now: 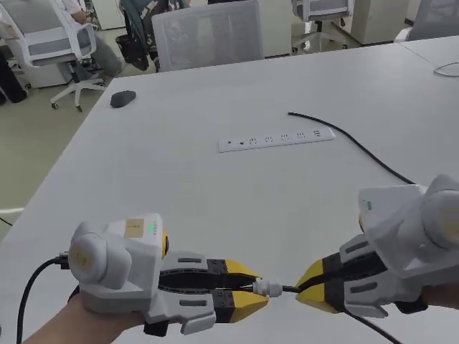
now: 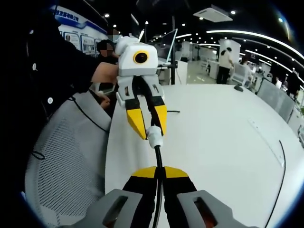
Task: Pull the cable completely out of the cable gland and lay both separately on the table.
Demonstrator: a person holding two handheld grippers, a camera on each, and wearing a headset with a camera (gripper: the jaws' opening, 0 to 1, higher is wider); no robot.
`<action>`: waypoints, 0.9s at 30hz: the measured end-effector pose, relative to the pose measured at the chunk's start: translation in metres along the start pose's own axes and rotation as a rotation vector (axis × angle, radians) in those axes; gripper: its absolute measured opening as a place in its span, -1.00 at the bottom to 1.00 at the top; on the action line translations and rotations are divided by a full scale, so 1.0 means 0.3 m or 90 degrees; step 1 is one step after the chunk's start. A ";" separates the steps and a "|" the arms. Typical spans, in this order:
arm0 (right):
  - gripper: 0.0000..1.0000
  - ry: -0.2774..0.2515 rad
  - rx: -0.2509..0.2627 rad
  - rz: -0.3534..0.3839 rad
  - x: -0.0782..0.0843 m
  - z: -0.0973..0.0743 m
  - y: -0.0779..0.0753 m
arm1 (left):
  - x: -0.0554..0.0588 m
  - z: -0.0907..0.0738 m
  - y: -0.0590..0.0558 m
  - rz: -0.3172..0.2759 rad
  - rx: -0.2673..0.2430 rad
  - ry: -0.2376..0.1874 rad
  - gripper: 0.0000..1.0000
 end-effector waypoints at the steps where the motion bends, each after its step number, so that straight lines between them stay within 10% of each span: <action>1: -1.00 0.003 0.004 0.005 0.015 -0.010 -0.005 | 0.001 -0.005 0.003 -0.003 -0.002 -0.001 -0.69; 27: -1.00 0.082 0.076 0.101 0.291 -0.112 -0.058 | 0.029 -0.046 0.007 -0.015 -0.026 0.002 -0.69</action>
Point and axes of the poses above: the centre of the closed fingertips' face, and the gripper's own axes: z roughly forward along the fingers, y roughly to its left, x roughly out of its underside, the point moved 3 cm from there along -z, roughly backward along the fingers, and after that the axes turned 11 degrees about y, right-handed, at the moved point
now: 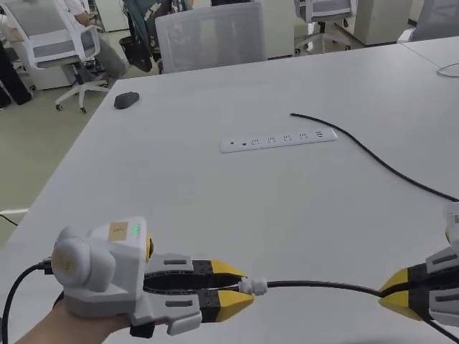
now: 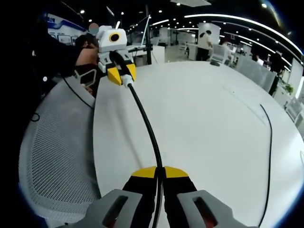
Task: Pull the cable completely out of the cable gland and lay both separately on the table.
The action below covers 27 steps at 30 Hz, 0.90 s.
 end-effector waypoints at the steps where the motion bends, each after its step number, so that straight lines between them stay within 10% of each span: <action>1: -1.00 0.000 0.005 0.000 0.001 -0.001 -0.002 | 0.001 0.000 0.003 0.001 0.000 0.001 -0.69; 16: -0.72 0.003 0.006 -0.009 -0.020 0.007 -0.002 | 0.006 0.000 0.013 0.003 -0.009 0.007 -0.70; 27: -0.72 -0.148 -0.059 -0.036 -0.275 -0.014 0.076 | -0.004 0.009 0.003 0.007 -0.004 0.003 -0.70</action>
Point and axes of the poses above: the centre of the closed fingertips' face, and the gripper's own axes: z roughly forward along the fingers, y roughly to its left, x roughly out of its underside, the point moved 3 cm from there along -z, roughly backward along the fingers, and after that the axes turned 11 degrees about y, right-handed, at the moved point
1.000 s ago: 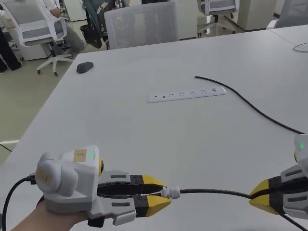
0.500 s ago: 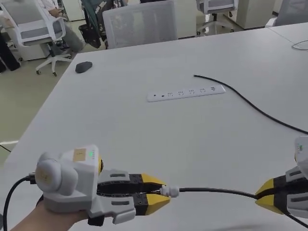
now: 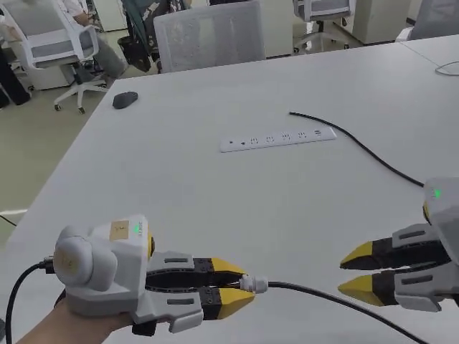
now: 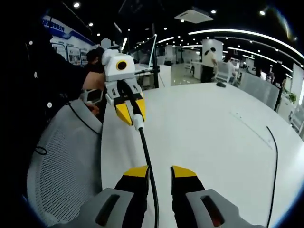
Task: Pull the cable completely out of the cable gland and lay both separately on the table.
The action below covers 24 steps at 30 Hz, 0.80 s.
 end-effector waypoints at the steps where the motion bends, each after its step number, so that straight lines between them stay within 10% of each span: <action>1: -0.70 -0.007 -0.012 -0.010 -0.018 0.011 0.014 | -0.002 0.001 -0.002 0.000 0.002 -0.001 -0.70; 11: -0.78 0.011 -0.040 -0.076 -0.087 0.145 0.061 | -0.008 0.002 -0.004 0.000 0.001 -0.003 -0.70; 24: -1.00 0.036 -0.035 -0.117 -0.075 0.171 0.063 | 0.001 0.011 -0.006 -0.001 0.005 -0.006 -0.70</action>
Point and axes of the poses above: the centre of the closed fingertips' face, and the gripper's own axes: z roughly forward along the fingers, y roughly to its left, x roughly out of its underside, the point moved 3 cm from there along -z, roughly backward along the fingers, and after that the axes turned 11 degrees about y, right-handed, at the moved point
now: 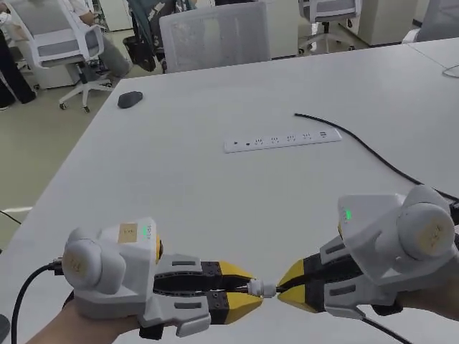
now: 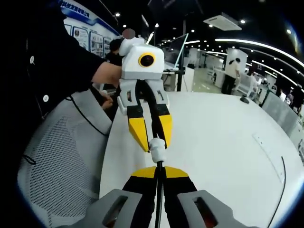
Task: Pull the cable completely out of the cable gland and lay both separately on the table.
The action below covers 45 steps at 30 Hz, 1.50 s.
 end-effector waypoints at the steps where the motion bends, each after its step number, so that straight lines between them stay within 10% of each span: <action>1: -1.00 -0.001 0.000 0.001 0.001 -0.001 -0.001 | -0.002 0.000 0.000 0.000 0.001 -0.001 -0.70; 29: -1.00 0.079 0.056 0.084 0.230 -0.115 -0.062 | 0.013 -0.054 0.018 -0.014 -0.022 -0.002 -0.70; 45: -1.00 0.139 0.071 0.095 0.308 -0.082 -0.062 | 0.018 -0.061 0.031 -0.019 -0.032 -0.002 -0.70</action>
Point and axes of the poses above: the centre of the closed fingertips' face, and the gripper's own axes: z roughly forward along the fingers, y roughly to its left, x roughly out of its underside, the point moved 3 cm from there along -z, roughly backward along the fingers, and after that the axes turned 11 degrees about y, right-handed, at the moved point
